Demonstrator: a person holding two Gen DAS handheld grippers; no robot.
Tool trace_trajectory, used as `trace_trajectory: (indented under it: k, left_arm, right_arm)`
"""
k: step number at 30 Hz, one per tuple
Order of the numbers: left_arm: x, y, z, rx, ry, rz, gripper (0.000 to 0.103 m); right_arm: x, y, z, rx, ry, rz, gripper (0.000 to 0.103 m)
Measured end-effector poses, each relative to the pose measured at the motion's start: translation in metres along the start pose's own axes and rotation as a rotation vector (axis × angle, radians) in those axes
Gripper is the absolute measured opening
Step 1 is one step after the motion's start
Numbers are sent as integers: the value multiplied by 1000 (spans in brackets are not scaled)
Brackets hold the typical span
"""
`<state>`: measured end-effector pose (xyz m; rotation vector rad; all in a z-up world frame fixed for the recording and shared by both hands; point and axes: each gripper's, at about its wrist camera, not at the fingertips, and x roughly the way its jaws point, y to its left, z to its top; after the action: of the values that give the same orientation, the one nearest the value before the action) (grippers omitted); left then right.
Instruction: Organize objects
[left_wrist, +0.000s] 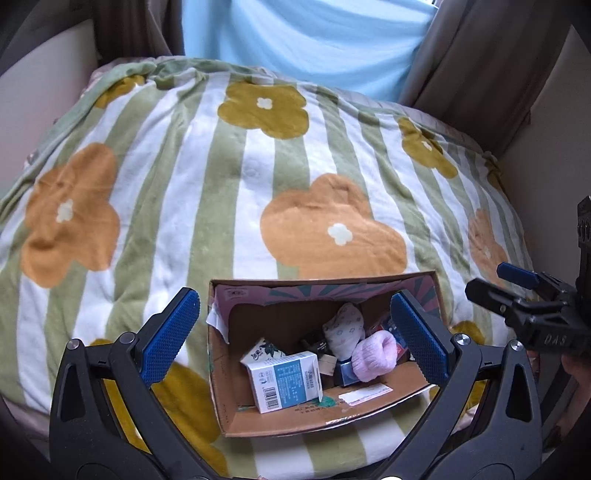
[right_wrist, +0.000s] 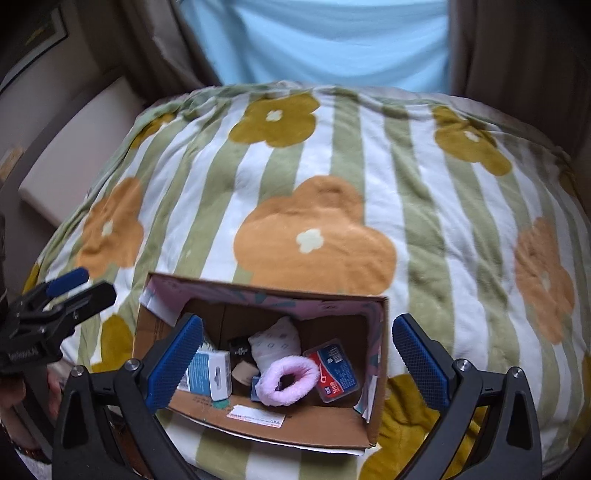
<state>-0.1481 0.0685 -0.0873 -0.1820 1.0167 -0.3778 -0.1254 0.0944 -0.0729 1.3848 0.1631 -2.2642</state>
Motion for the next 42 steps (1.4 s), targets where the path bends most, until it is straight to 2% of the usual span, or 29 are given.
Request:
trace_trajectory:
  k: [4,11,42]
  left_arm:
    - [-11,-6,7,27,-10,9,103]
    - [-16,-11,7,13,-41,10,103]
    - [2,3,3,23,-22,21,103]
  right_arm:
    - [-13,-3,10,21,-25,-38,102]
    - [-20,-3,10,3,-62,-97,102]
    - [-8,-7,6,61,-40,-145,102]
